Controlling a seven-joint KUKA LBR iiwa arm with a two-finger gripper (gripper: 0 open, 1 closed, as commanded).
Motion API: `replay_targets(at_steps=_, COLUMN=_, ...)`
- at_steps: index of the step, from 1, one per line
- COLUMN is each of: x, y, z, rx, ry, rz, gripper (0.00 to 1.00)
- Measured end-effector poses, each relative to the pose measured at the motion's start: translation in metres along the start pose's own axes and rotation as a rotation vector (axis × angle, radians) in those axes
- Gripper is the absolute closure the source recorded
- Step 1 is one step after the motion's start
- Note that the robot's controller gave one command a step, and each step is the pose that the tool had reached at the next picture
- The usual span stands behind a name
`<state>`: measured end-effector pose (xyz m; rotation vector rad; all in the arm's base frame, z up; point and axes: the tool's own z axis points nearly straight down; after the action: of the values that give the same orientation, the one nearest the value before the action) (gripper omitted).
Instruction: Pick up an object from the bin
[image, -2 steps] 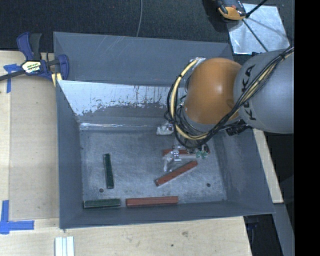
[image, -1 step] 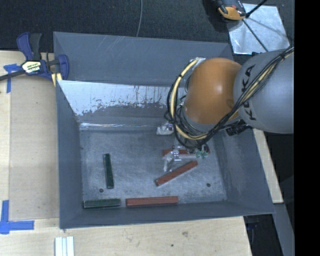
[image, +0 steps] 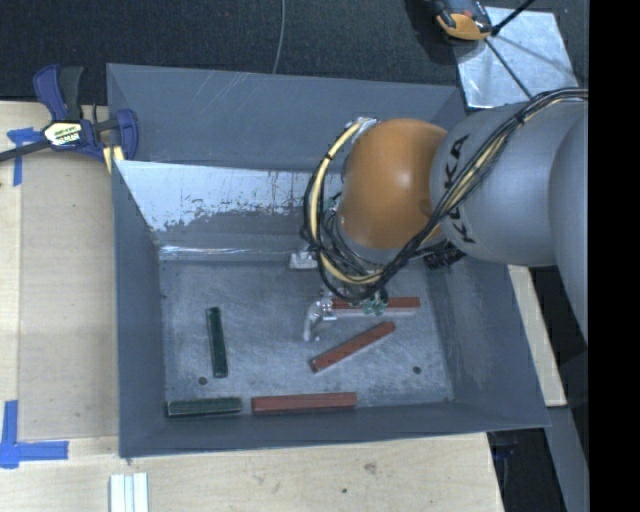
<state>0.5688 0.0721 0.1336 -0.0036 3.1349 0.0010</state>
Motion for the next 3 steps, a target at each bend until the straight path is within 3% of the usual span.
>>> replay_targets(at_steps=1, x=0.024, y=-0.038, z=0.035, rx=-0.002, ry=0.002, rz=-0.102, gripper=0.0)
replay_targets(at_steps=2, x=0.033, y=-0.078, z=0.047, rx=0.003, ry=0.007, rz=-0.124, gripper=0.0)
replay_targets(at_steps=3, x=0.05, y=-0.069, z=0.054, rx=0.002, ry=-0.031, rz=-0.449, gripper=1.0)
